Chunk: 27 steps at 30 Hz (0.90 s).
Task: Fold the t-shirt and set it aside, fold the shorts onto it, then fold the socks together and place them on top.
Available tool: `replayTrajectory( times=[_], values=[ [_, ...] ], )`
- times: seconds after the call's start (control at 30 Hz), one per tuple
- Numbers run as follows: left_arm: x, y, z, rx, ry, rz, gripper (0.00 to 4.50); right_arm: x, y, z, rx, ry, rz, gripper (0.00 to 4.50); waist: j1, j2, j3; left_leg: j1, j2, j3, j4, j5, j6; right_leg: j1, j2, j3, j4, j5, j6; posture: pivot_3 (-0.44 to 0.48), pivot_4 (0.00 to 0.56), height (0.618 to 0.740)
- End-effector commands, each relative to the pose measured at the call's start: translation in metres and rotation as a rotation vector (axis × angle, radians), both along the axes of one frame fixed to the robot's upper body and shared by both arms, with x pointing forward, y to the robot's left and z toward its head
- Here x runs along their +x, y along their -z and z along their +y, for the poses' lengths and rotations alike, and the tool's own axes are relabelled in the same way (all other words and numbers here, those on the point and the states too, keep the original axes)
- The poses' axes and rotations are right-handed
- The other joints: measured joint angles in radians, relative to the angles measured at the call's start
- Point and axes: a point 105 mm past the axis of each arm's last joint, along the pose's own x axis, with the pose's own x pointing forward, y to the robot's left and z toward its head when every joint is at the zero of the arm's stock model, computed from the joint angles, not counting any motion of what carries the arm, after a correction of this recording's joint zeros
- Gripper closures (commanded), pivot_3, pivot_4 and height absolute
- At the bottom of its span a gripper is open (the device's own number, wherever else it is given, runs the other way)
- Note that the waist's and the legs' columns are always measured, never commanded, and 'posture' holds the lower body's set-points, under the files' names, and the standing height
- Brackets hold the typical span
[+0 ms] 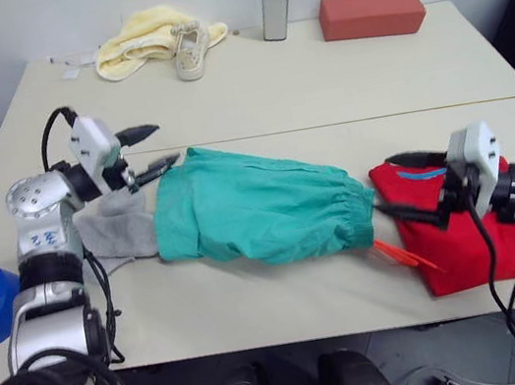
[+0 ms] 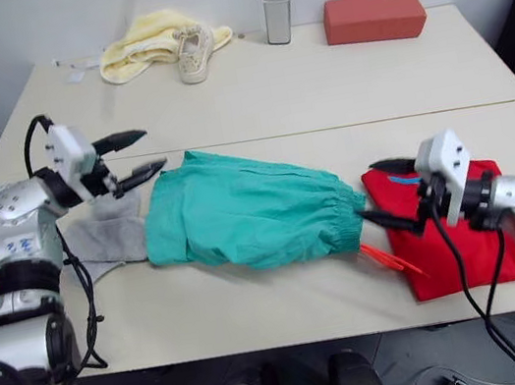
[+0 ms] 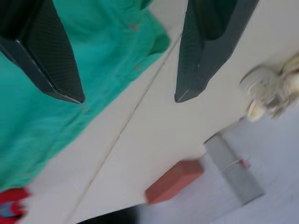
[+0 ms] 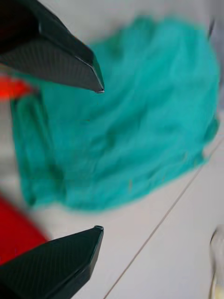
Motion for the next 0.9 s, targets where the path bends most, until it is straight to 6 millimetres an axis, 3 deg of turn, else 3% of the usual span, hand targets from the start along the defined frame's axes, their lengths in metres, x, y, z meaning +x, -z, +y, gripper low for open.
replayTrajectory(
  times=[0.03, 0.2, 0.3, 0.43, 0.57, 0.63, 0.77, 0.9],
  values=[
    [-0.040, 0.018, -0.017, 0.112, 0.149, 0.006, 0.12, -0.015, 0.007, 0.027, -0.051, -0.096, -0.058, 0.00, -0.001, 0.000, 0.000, 0.001, 0.000, 0.000, 0.000, 0.000, 0.000, 0.001, 0.000, 0.001, 0.000, 0.000, 0.000, 0.000, 0.150, 0.740],
    [-0.062, 0.050, -0.024, 0.199, 0.108, 0.018, 0.05, -0.009, 0.038, 0.048, -0.159, -0.081, -0.141, 0.00, 0.008, -0.001, 0.000, 0.001, 0.000, -0.003, 0.001, 0.000, -0.001, 0.002, -0.001, 0.008, -0.001, 0.000, 0.000, 0.000, 0.150, 0.740],
    [-0.062, 0.070, -0.028, 0.246, 0.041, 0.022, 0.05, 0.006, 0.052, 0.047, -0.245, -0.023, -0.196, 0.00, 0.009, -0.001, -0.001, 0.002, -0.001, -0.003, 0.001, 0.000, -0.001, 0.002, -0.002, 0.008, -0.003, 0.000, 0.000, 0.000, 0.150, 0.740],
    [-0.053, 0.081, -0.024, 0.316, -0.050, 0.003, 0.05, 0.018, 0.065, 0.038, -0.340, -0.003, -0.229, 0.00, 0.007, -0.001, -0.001, 0.002, -0.001, -0.002, 0.000, 0.000, -0.001, 0.002, -0.002, 0.009, -0.002, 0.000, 0.000, 0.000, 0.150, 0.740],
    [-0.035, 0.088, -0.010, 0.392, -0.142, -0.005, 0.00, 0.026, 0.069, 0.023, -0.400, 0.014, -0.281, 0.88, 0.007, -0.001, -0.001, 0.003, 0.000, -0.001, -0.001, 0.001, -0.001, 0.002, -0.001, 0.008, -0.001, 0.000, 0.000, 0.000, 0.150, 0.740],
    [-0.032, 0.095, -0.007, 0.404, -0.141, 0.043, 0.38, 0.028, 0.067, 0.020, -0.399, 0.016, -0.304, 1.58, 0.006, -0.001, -0.001, 0.007, -0.001, 0.000, -0.001, 0.000, -0.001, 0.004, -0.001, 0.008, -0.001, 0.000, 0.000, 0.000, 0.150, 0.740],
    [-0.033, 0.103, -0.007, 0.427, -0.108, 0.096, 1.60, 0.027, 0.065, 0.015, -0.405, 0.015, -0.354, 3.11, 0.004, -0.001, -0.001, 0.012, 0.000, 0.001, -0.003, 0.000, -0.001, 0.009, -0.001, 0.008, -0.001, 0.000, 0.000, 0.000, 0.150, 0.740],
    [-0.042, 0.106, -0.006, 0.425, -0.067, 0.136, 2.88, 0.021, 0.066, 0.007, -0.413, 0.008, -0.383, 4.33, 0.004, -0.001, -0.001, 0.013, 0.000, 0.001, -0.003, 0.000, -0.002, 0.010, -0.002, 0.009, -0.002, 0.000, 0.000, 0.000, 0.150, 0.740]
  ],
)
